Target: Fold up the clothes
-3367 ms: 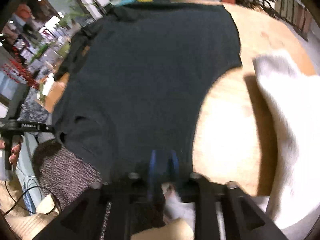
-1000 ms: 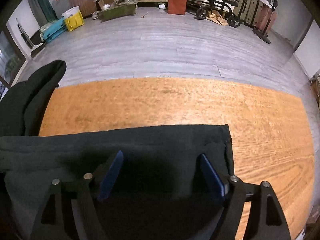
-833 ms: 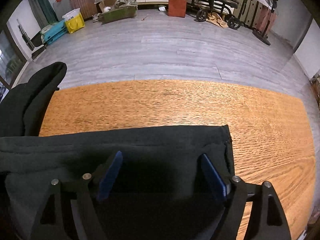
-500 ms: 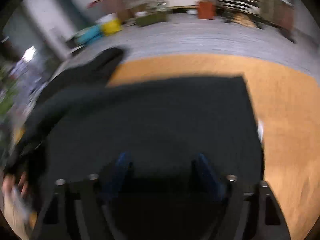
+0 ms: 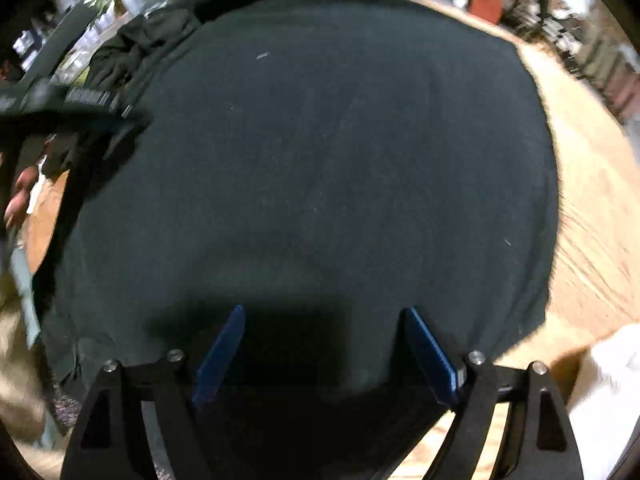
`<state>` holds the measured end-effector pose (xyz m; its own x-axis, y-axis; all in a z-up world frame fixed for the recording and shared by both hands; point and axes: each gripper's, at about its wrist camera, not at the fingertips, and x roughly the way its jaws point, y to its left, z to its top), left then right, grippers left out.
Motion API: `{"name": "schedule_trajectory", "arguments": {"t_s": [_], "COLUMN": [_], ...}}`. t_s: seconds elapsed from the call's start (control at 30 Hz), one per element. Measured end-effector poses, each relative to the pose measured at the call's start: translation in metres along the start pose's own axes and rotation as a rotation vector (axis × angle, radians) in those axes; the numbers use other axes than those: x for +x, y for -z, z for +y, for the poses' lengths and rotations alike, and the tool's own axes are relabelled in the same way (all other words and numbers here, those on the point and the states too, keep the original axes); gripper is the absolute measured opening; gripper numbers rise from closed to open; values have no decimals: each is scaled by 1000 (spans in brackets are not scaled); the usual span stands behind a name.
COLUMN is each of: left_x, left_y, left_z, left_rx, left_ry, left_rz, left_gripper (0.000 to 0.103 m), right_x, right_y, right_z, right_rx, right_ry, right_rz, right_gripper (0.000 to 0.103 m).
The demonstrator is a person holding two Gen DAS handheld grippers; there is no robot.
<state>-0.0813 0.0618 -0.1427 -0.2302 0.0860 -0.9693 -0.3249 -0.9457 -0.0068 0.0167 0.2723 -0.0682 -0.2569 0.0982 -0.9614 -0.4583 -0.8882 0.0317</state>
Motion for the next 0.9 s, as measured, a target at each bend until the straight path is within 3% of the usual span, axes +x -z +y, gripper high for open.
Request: {"name": "schedule_trajectory", "arguments": {"t_s": [0.07,0.23,0.3,0.37,0.57,0.67,0.7,0.77,0.83,0.9], "left_x": [-4,-12,-14,-15,-15,-16,-17,-15,-12,-9], "left_y": [28,85,103,121,140,142,141,138,135,136], "left_z": [8,25,35,43,51,57,58,62,68,82], "left_rx": [-20,-55,-103,-141,-198,-232,-231,-213,-211,-257], "left_ry": [-14,23,24,44,34,78,81,30,-12,32], "left_rz": [11,79,70,3,-31,-9,-7,10,33,56], "left_gripper": [68,68,68,68,68,68,68,68,68,68], "right_x": [-4,-18,-21,-23,-27,-31,-34,-41,-47,-47], "right_y": [18,64,79,92,118,128,130,134,138,143], "right_z": [0,7,10,11,-10,-20,-26,-40,-49,-58], "right_rx": [26,26,-2,-36,-15,10,-36,2,16,39], "right_ry": [16,58,70,72,29,-5,-59,-140,-207,-223], "right_rz": [-14,-40,-31,-27,-58,-72,-67,-72,-88,-78], "right_gripper": [86,88,89,91,95,94,92,83,83,83]}}
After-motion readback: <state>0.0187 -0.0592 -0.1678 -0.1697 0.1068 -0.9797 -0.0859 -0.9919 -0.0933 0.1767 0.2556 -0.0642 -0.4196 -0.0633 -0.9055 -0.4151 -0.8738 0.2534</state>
